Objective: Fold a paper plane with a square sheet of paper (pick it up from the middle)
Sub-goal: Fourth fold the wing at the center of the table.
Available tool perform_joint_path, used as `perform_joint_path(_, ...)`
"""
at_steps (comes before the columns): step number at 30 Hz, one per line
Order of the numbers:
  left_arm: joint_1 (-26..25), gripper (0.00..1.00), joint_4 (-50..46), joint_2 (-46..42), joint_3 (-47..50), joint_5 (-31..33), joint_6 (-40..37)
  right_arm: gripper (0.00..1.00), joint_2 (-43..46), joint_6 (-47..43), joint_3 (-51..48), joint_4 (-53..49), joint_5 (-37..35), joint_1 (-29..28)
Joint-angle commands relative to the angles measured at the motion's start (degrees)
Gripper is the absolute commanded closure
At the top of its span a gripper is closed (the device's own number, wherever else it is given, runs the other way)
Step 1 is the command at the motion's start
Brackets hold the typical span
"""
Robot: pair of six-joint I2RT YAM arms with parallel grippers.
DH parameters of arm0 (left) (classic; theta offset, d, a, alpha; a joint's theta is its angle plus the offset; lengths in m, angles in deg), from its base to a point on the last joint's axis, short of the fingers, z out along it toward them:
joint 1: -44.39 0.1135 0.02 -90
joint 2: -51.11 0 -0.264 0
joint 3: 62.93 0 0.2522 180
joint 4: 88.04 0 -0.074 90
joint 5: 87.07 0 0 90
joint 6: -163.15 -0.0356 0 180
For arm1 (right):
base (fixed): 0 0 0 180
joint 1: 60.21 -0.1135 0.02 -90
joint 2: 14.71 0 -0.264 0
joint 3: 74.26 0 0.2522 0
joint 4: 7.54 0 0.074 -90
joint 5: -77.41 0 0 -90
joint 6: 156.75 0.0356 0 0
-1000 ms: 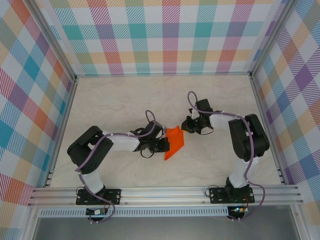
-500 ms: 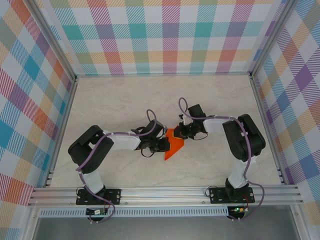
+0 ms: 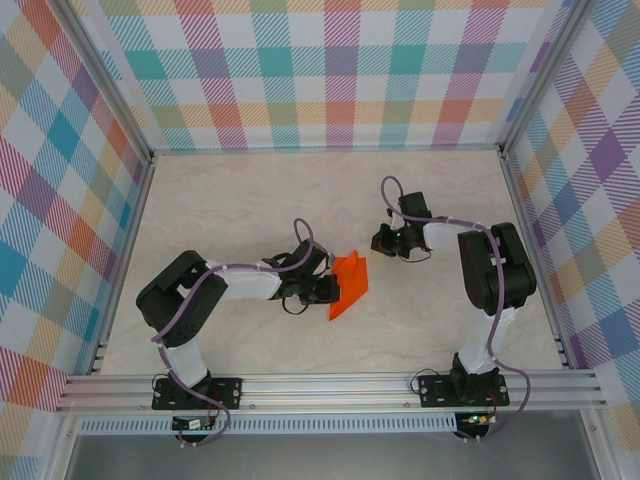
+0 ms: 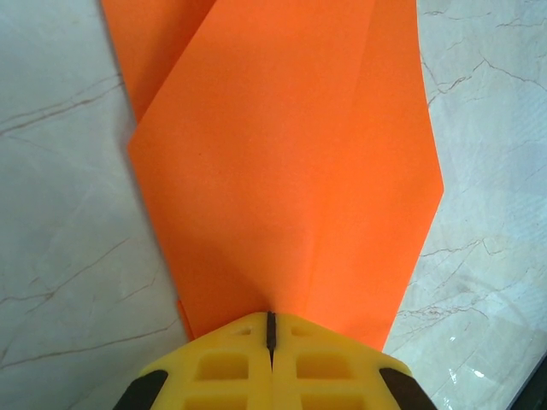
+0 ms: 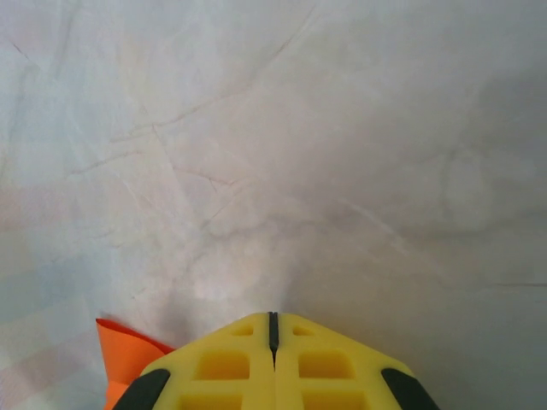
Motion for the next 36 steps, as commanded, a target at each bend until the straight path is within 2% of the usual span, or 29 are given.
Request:
perform_joint_path(1, -0.57, 1.0, -9.34, 2.92, 0.76, 2.57, -2.98, 0.98, 7.46, -0.35, -3.1, 2.45, 3.11, -0.48)
perform_joint_path(4, -0.45, 1.0, -9.91, 2.83, -0.33, 3.76, -6.38, 0.98, 9.97, -0.35, -6.13, 4.47, 9.95, -1.63)
perform_joint_path(7, -0.18, 1.0, -11.61, 2.69, -1.76, 4.95, -10.29, 0.98, 9.64, -0.06, -7.64, 4.95, 12.72, -4.95)
perform_joint_path(12, 0.17, 1.0, -14.16, 3.1, -3.63, 5.09, -14.64, 0.99, 6.24, 1.91, -7.76, 7.05, 12.49, -9.91)
perform_joint_path(19, 0.45, 1.0, -14.15, 2.97, -3.14, 4.27, -13.92, 0.99, -0.79, 1.05, -4.95, 6.64, 12.17, -10.32)
perform_joint_path(23, 0.39, 1.0, -14.29, 3.06, -2.15, 4.16, -13.09, 1.0, -2.86, 0.22, -4.08, 6.07, 9.0, -8.16)
perform_joint_path(30, 0.39, 1.0, -14.75, 3.62, -1.85, 4.21, -12.9, 1.0, -5.17, 2.66, -1.97, 7.86, 5.31, 0.64)
perform_joint_path(36, 0.47, 1.0, -15.26, 3.98, -2.86, 5.81, -13.81, 1.0, -1.63, 2.29, 0.45, 5.4, 4.16, 1.53)
